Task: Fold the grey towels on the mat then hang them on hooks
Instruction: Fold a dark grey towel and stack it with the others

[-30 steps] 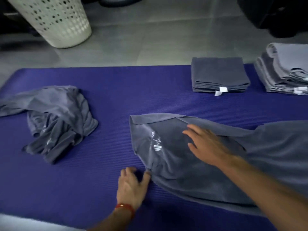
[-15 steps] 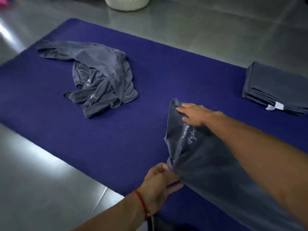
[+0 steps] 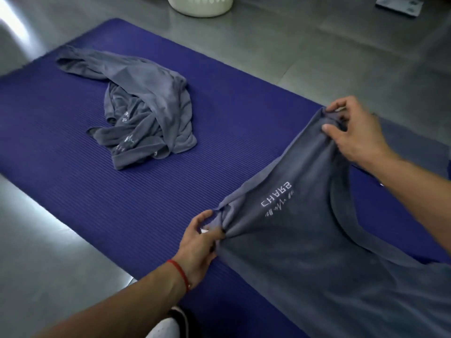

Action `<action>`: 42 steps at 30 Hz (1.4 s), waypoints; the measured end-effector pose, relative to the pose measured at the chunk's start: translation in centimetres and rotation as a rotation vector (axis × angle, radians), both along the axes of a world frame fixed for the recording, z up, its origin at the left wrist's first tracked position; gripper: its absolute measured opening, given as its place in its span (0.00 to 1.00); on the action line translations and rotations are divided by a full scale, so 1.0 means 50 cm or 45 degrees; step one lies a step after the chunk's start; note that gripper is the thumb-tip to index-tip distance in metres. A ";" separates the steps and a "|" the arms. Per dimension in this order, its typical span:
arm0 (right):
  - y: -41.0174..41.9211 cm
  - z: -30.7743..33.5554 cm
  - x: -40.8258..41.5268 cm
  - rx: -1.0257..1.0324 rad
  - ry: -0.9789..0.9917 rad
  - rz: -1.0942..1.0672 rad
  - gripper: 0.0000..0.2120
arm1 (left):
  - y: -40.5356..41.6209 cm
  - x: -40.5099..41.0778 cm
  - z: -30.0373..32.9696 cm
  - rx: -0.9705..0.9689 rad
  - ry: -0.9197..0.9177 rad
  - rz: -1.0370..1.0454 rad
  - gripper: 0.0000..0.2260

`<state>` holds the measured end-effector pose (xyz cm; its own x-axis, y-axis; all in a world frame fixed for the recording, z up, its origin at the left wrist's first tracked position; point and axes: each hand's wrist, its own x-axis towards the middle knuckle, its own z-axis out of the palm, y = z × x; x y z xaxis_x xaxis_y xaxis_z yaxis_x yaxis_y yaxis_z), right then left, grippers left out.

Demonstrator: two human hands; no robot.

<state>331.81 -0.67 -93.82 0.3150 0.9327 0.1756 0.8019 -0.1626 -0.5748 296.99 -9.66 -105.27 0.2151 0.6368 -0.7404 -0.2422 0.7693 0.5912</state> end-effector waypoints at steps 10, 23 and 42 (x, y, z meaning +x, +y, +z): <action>0.158 -0.046 -0.086 -0.161 -0.454 0.154 0.10 | 0.044 -0.141 -0.009 0.027 -0.003 0.145 0.24; 0.342 -0.233 -0.263 -0.180 -0.113 0.078 0.07 | 0.055 -0.258 -0.015 0.397 0.736 -0.067 0.13; -0.201 -0.298 -0.173 -0.280 -0.547 0.746 0.25 | 0.066 -0.279 -0.062 1.342 1.774 -0.815 0.14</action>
